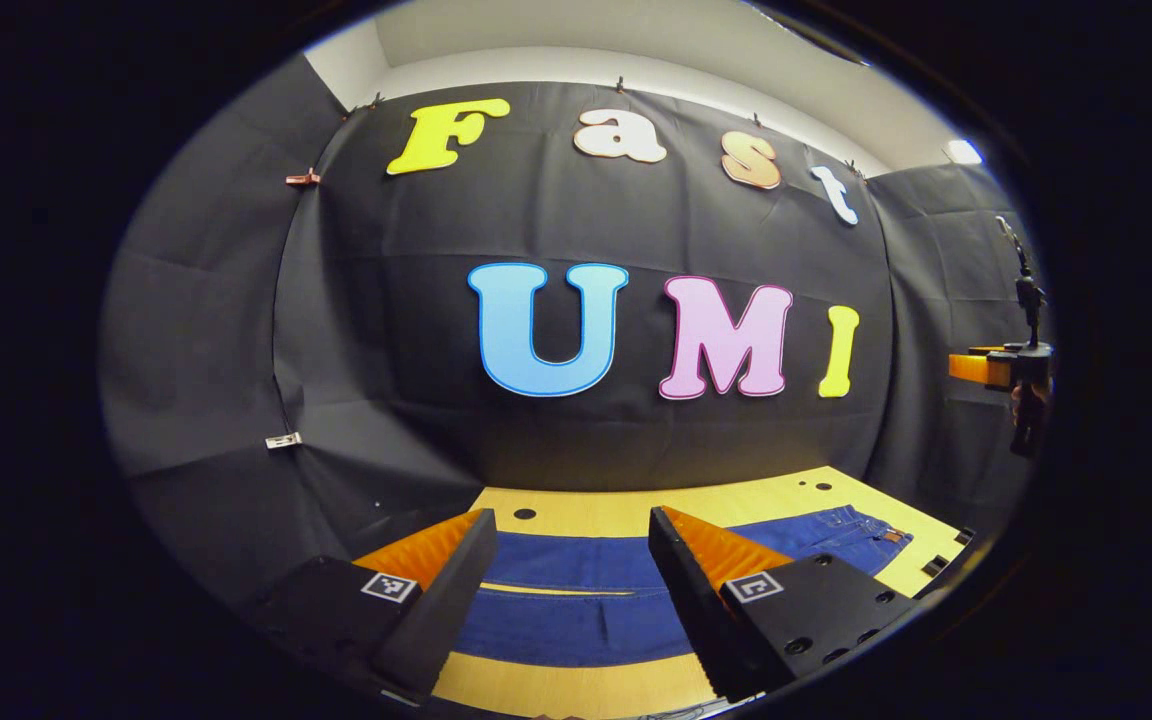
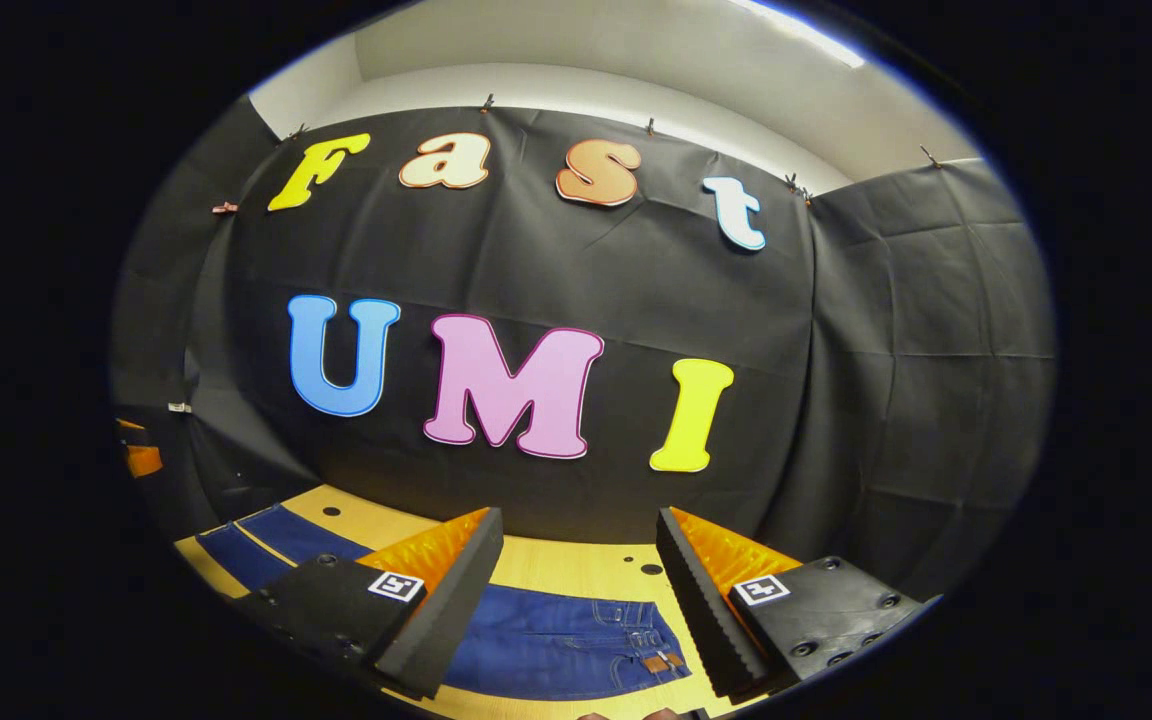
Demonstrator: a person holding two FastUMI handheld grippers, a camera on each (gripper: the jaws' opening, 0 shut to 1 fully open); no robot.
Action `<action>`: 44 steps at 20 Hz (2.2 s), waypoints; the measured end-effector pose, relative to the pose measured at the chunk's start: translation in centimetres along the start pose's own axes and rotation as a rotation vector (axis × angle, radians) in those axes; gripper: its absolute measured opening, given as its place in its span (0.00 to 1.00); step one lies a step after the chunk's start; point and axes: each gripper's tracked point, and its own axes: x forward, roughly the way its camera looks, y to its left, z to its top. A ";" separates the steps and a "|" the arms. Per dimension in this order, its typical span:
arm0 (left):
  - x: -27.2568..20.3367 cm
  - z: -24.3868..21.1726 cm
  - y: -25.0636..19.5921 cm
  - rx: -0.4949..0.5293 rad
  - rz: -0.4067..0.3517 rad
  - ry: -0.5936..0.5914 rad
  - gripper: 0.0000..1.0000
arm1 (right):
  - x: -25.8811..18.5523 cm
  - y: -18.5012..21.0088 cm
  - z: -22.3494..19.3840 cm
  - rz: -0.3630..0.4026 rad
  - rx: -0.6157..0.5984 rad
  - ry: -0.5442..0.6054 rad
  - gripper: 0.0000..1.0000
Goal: Grasp the waist and the cuffs of the jeans and fold them to make the two legs overlap; first hold the waist and fold one-third of the jeans toward the cuffs, then hold the cuffs and fold the remaining one-third in the same direction to finish folding.
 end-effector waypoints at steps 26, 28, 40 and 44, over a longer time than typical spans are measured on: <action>5.3 -24.3 9.0 0.905 -0.539 0.455 0.98 | 1.5 5.0 -20.9 0.312 -0.609 0.317 0.96; 5.5 -26.8 9.9 1.029 -0.599 0.527 0.98 | 3.0 5.5 -23.7 0.375 -0.670 0.338 0.96; 8.3 -35.9 18.9 1.471 -0.865 0.740 0.98 | 5.6 -0.2 -35.5 0.530 -0.908 0.568 0.97; 9.2 -36.1 19.1 1.441 -0.871 0.723 0.89 | 4.7 -1.2 -36.6 0.548 -0.979 0.576 0.97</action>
